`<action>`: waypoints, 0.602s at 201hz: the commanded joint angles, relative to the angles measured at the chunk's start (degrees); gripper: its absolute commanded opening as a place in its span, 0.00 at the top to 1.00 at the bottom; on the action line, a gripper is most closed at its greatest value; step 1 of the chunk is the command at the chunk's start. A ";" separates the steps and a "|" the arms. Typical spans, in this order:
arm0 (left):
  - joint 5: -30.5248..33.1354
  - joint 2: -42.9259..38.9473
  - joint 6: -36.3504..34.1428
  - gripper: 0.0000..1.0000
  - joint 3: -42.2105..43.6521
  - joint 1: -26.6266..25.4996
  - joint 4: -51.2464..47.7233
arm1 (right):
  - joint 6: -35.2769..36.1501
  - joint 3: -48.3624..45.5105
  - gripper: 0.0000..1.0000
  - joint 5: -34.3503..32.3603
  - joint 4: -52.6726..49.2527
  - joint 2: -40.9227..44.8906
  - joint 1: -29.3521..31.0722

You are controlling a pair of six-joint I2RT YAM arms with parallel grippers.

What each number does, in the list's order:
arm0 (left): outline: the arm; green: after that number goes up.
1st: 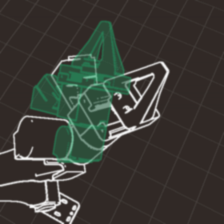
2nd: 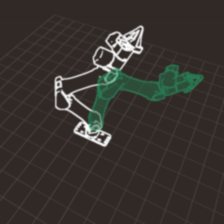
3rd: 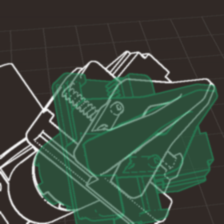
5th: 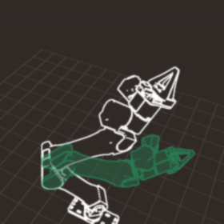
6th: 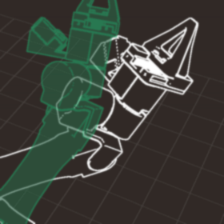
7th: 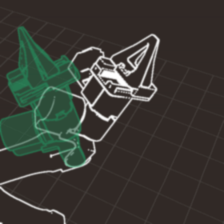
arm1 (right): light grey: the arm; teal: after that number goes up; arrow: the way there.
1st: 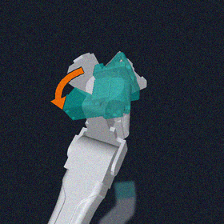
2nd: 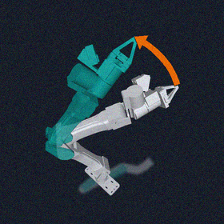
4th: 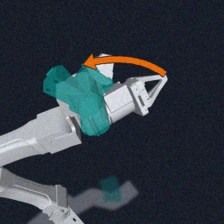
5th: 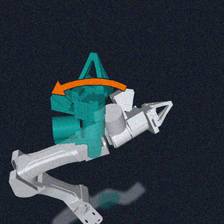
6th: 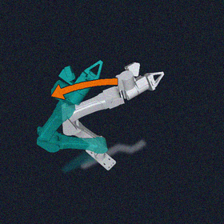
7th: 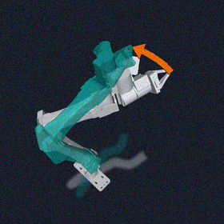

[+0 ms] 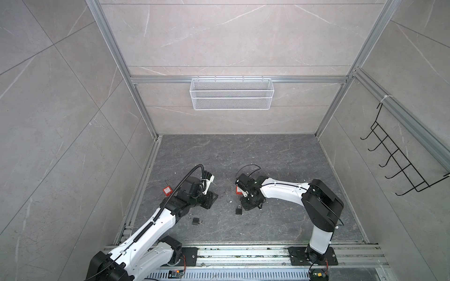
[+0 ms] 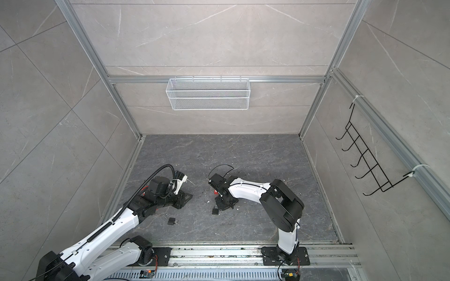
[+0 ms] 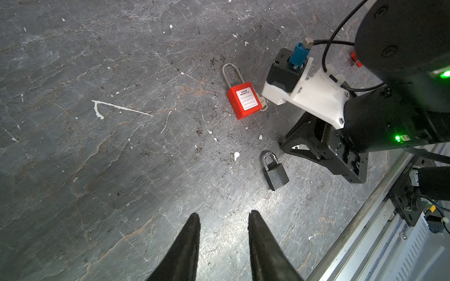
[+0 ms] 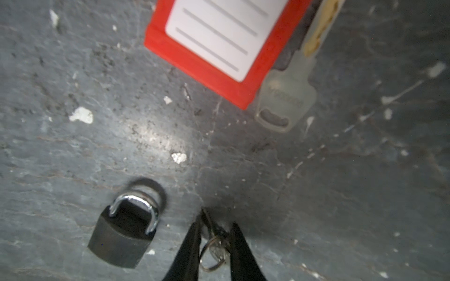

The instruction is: Lock with the key

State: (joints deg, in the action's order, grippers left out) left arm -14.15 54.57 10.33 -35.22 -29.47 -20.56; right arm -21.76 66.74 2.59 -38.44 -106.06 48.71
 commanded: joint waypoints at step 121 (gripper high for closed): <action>-1.92 -0.31 1.01 0.64 0.58 0.21 1.02 | -6.24 0.91 0.66 -1.38 -7.19 3.90 0.16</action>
State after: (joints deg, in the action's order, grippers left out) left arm -14.90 54.57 10.48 -34.59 -29.47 -20.53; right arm -28.58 66.39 3.62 -42.24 -103.24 48.73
